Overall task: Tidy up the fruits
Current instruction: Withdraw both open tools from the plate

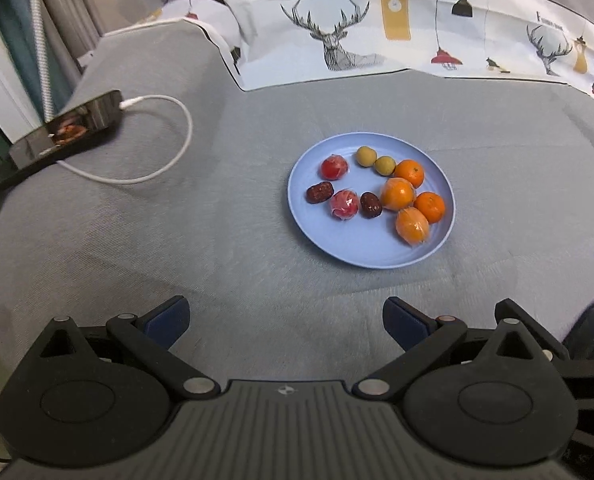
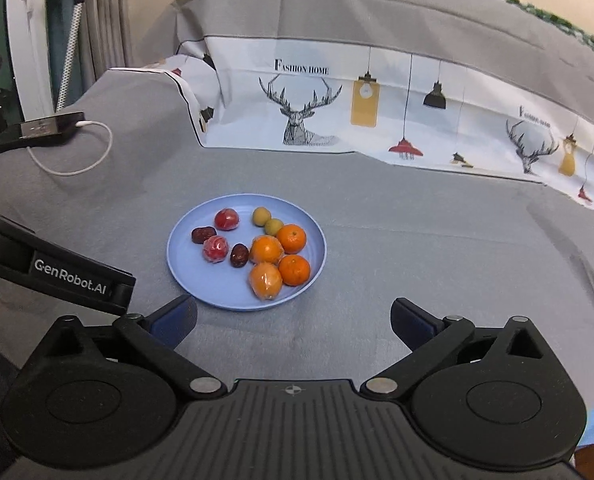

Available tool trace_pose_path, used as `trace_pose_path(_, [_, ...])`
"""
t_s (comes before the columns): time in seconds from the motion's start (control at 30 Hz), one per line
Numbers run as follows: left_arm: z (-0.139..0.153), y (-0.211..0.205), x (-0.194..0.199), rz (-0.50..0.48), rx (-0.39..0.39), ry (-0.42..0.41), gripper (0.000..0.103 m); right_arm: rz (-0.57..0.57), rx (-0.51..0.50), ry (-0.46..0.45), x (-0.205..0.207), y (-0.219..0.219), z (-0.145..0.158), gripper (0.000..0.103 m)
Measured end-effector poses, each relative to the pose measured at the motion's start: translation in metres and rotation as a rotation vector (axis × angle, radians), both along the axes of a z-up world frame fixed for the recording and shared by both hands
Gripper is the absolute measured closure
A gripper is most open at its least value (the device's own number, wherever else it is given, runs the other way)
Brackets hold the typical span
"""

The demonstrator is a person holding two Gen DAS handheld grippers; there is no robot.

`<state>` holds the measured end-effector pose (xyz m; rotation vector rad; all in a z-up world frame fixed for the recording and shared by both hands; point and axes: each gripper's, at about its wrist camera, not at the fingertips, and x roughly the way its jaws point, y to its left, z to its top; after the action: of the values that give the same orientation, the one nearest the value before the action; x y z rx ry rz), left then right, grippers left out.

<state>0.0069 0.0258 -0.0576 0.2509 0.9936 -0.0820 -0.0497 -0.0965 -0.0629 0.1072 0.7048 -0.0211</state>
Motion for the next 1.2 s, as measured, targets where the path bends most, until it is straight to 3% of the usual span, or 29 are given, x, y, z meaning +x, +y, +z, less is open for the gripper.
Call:
trace_pose_path(0.4, [0.022,0.005,-0.039,-0.007,-0.018,-0.062,0.000,-0.028,-0.046,-0.068,-0.038,0.007,0.022,0.001])
trace_pose_path(1.2, [0.030,0.003,-0.047,-0.033,-0.007,-0.095,0.000,-0.030,-0.079,-0.094,-0.050,0.012,0.033,0.001])
